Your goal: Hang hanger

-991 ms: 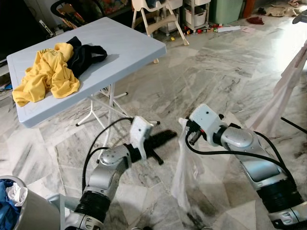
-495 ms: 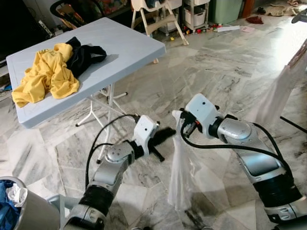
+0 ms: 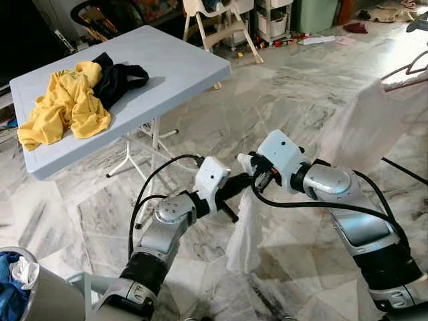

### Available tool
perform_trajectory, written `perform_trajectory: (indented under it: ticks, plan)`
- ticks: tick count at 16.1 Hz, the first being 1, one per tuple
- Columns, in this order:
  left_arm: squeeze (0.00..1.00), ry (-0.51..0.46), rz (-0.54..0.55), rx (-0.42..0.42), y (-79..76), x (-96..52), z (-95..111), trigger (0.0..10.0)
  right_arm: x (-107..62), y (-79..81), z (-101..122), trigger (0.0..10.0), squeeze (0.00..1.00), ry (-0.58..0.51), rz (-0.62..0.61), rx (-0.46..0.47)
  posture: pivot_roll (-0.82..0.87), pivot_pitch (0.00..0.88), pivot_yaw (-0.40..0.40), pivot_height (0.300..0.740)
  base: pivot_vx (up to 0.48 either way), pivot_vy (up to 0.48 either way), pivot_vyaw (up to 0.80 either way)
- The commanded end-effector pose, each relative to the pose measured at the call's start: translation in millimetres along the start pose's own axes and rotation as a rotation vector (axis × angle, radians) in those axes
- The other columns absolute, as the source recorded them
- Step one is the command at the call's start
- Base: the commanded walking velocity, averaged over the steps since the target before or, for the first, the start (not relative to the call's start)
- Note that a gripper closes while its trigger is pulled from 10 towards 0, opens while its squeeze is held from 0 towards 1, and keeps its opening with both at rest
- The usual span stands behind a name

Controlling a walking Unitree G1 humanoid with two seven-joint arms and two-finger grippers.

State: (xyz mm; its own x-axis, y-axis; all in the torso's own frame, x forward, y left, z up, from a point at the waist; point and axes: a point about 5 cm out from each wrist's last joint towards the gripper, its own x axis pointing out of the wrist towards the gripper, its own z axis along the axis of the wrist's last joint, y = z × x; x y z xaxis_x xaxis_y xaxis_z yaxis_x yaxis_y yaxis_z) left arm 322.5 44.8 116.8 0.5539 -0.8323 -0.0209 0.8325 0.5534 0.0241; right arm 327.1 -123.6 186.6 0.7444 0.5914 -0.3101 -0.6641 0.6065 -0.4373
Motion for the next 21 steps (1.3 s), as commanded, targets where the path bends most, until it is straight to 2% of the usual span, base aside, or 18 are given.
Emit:
perform_trajectory:
  ticks: [1, 8, 9, 10, 11, 12, 15, 18, 21]
  plan:
    - [0.00, -0.008, 0.004, 0.020, 4.3, -2.3, 4, 10.0, 0.3, 2.0, 8, 0.0, 0.00, -0.030, 0.011, -0.004, -0.22, 0.089, 0.207, 0.740, 0.000, 0.000, 0.00]
    - [0.00, 0.018, 0.022, 0.051, 3.3, -0.5, 0, 10.0, 1.7, 1.4, 9, 0.0, 0.00, -0.032, 0.014, -0.004, -0.22, 0.085, 0.207, 0.740, 0.000, 0.000, 0.00]
    - [1.00, 0.019, 0.080, 0.025, 5.7, -2.7, -2, 10.0, 0.7, 0.2, 7, 0.0, 0.00, -0.026, 0.009, -0.004, -0.22, 0.082, 0.208, 0.740, 0.000, 0.000, 0.00]
    - [1.00, 0.021, 0.093, -0.007, 6.3, -4.5, -4, 10.0, 0.6, 0.1, 6, 0.0, 0.00, -0.026, 0.009, -0.003, -0.22, 0.081, 0.207, 0.740, 0.000, 0.000, 0.00]
    - [1.00, 0.020, 0.115, 0.004, 7.3, -7.4, -6, 10.0, 0.8, 0.8, 6, 0.0, 0.00, -0.026, 0.010, -0.003, -0.22, 0.081, 0.207, 0.740, 0.000, 0.000, 0.00]
    - [1.00, -0.005, 0.188, 0.007, 12.1, -11.5, -6, 10.0, 1.6, 2.0, 6, 0.0, 0.00, -0.026, 0.012, -0.002, -0.22, 0.079, 0.204, 0.740, 0.000, 0.000, 0.00]
    - [1.00, -0.043, 0.278, -0.032, 15.4, -15.7, -5, 10.0, 5.1, 0.5, 5, 0.0, 0.00, -0.025, 0.007, -0.007, -0.20, 0.072, 0.199, 0.740, 0.000, 0.000, 0.00]
    - [1.00, -0.035, 0.274, -0.024, 11.3, -13.2, -8, 10.0, 7.4, 1.2, 7, 0.0, 0.00, -0.032, 0.011, -0.006, -0.21, 0.070, 0.197, 0.740, 0.000, 0.000, 0.00]
    - [1.00, -0.029, 0.205, -0.022, -0.7, -4.6, -7, 10.0, 7.8, -0.5, 6, 0.0, 0.00, -0.031, 0.002, -0.005, -0.21, 0.071, 0.202, 0.740, 0.000, 0.000, 0.00]
